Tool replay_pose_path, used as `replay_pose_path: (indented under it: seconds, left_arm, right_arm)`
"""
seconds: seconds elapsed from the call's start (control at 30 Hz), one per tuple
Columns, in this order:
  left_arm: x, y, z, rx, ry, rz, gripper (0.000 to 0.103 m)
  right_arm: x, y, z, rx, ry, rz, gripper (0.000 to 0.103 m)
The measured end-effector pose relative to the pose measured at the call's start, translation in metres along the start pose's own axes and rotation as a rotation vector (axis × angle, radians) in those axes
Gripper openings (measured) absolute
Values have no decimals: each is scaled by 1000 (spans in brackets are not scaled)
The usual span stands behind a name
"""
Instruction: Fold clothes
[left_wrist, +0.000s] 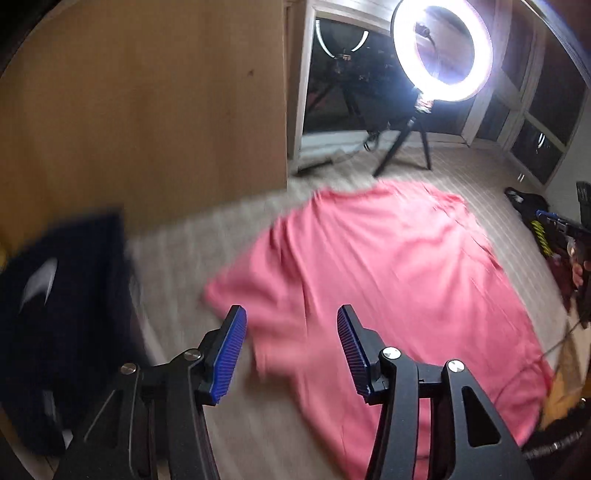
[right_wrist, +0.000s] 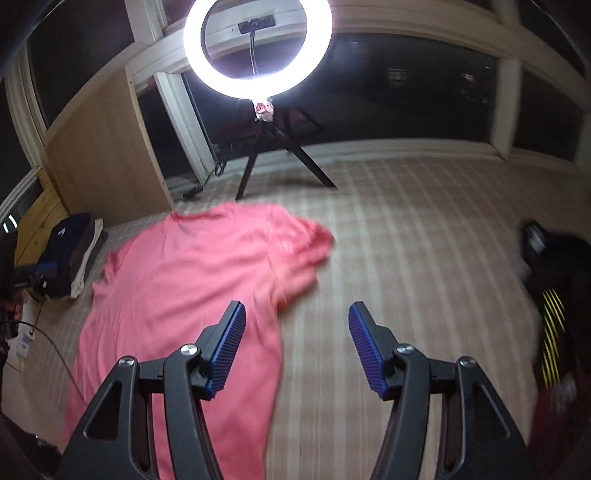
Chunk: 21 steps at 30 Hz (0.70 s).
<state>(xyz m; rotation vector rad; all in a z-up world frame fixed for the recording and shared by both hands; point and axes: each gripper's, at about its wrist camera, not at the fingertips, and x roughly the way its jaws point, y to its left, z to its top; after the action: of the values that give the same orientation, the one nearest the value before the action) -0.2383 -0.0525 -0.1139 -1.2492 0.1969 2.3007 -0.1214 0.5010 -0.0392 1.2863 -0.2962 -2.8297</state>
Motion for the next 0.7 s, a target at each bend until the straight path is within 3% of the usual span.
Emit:
replay_pose_path:
  seconds: [0.07,0.17,0.3,0.4,0.6,0.7]
  left_arm:
    - [-12,0,-38,-52,38,-42,50]
    - [-38,-10,-99,-69,98,-27,50]
    - [-71,-33,-172,-156,139,-100,50]
    - [-85,-57,-217,-180,153,-101,50]
    - [-88,-99,-279,-227,173,-76,50]
    - [-85,-111,-295,-243,175,-75,50]
  right_arm:
    - [-20,3,-30,12,21,-25,57]
    - [-35,9,-81,13,96,-45,57]
    - [-36,14,-148,25,205,-1,57]
    - [-30,13,-182,11,254,21,57]
    - [-26,-4,-216,46,268,62,57]
    - [-27,-6,-224,35,267,77,57]
